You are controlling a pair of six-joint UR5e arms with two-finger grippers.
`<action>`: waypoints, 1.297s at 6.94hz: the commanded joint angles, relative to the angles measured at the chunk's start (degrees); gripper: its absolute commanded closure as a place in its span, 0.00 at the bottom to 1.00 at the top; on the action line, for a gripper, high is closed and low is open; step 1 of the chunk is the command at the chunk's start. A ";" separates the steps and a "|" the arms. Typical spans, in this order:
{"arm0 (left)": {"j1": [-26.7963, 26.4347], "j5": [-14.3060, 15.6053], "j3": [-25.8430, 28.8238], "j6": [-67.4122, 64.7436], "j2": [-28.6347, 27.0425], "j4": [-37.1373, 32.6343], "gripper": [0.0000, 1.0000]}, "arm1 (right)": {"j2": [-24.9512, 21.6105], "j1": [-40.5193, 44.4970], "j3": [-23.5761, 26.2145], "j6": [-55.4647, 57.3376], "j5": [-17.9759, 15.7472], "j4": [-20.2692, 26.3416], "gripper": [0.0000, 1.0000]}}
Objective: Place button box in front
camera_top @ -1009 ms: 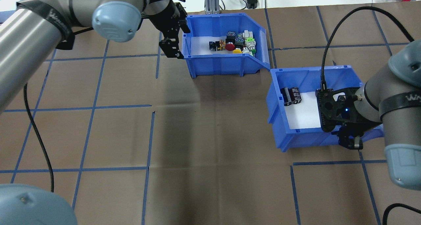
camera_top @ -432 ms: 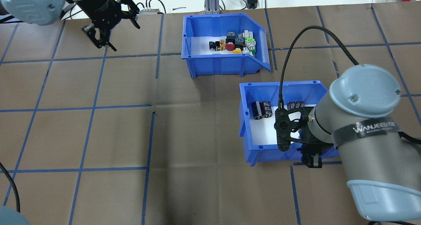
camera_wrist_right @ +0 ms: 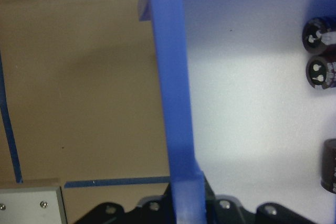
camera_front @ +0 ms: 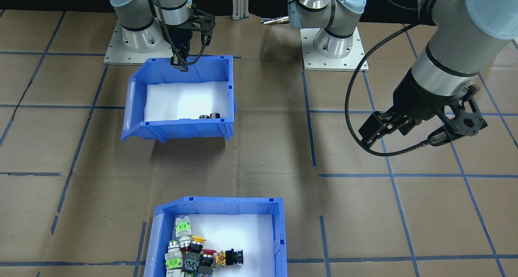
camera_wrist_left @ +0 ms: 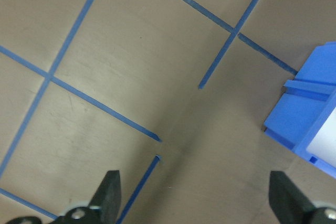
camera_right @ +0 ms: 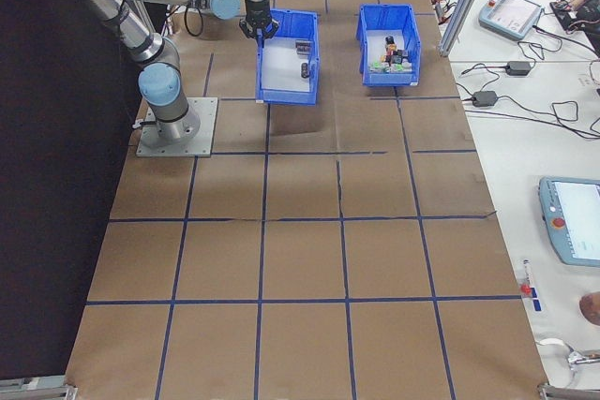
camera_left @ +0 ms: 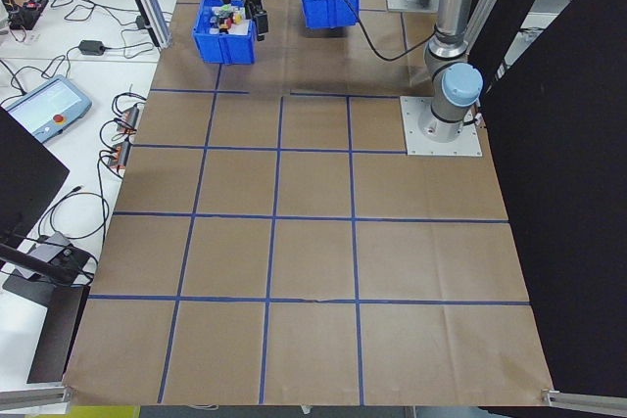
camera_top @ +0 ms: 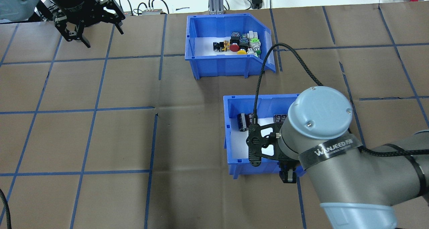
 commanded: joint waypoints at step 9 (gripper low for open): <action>-2.57 3.17 -11.35 20.39 13.10 -4.92 0.00 | 10.45 12.09 0.24 14.83 -0.55 -13.53 0.00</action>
